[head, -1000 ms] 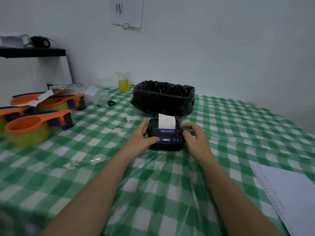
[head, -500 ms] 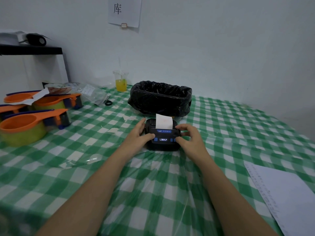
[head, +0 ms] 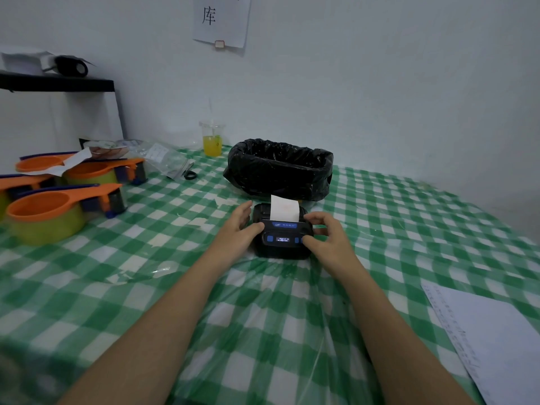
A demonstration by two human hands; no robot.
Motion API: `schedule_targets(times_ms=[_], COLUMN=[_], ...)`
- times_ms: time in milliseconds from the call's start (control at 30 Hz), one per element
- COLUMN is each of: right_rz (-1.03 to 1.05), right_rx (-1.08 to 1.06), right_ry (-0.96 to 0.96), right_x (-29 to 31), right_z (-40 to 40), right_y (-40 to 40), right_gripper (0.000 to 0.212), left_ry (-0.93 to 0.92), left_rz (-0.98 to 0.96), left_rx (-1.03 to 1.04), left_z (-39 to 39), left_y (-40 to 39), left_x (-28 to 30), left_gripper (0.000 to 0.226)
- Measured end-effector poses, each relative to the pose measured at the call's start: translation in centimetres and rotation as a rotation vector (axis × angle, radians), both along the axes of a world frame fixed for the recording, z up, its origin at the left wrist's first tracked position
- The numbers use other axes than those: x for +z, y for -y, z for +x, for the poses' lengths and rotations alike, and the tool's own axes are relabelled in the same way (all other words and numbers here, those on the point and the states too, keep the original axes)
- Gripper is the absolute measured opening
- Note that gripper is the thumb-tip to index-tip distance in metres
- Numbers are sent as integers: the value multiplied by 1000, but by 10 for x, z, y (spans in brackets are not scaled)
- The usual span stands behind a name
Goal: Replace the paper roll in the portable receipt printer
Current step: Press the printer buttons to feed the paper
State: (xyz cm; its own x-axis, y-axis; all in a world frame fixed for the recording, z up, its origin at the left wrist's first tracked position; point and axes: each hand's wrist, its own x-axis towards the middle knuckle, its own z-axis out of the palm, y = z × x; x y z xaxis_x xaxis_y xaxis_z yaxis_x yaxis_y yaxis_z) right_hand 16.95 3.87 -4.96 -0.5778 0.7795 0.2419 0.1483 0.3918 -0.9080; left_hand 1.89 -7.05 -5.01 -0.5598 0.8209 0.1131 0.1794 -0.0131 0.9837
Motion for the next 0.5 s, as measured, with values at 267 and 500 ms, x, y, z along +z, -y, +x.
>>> schedule_targets(times_ms=[267, 500], right_rz=[75, 148], right_rx=[-82, -177], right_ry=[-4, -54], right_x=[-1, 0], right_z=[-2, -3], right_y=[-2, -3], right_gripper=[24, 16], left_ry=[-5, -30], left_rz=[21, 51], left_rx=[28, 82], left_z=[-1, 0], left_y=[-1, 1], left_x=[2, 3], left_gripper=[55, 49])
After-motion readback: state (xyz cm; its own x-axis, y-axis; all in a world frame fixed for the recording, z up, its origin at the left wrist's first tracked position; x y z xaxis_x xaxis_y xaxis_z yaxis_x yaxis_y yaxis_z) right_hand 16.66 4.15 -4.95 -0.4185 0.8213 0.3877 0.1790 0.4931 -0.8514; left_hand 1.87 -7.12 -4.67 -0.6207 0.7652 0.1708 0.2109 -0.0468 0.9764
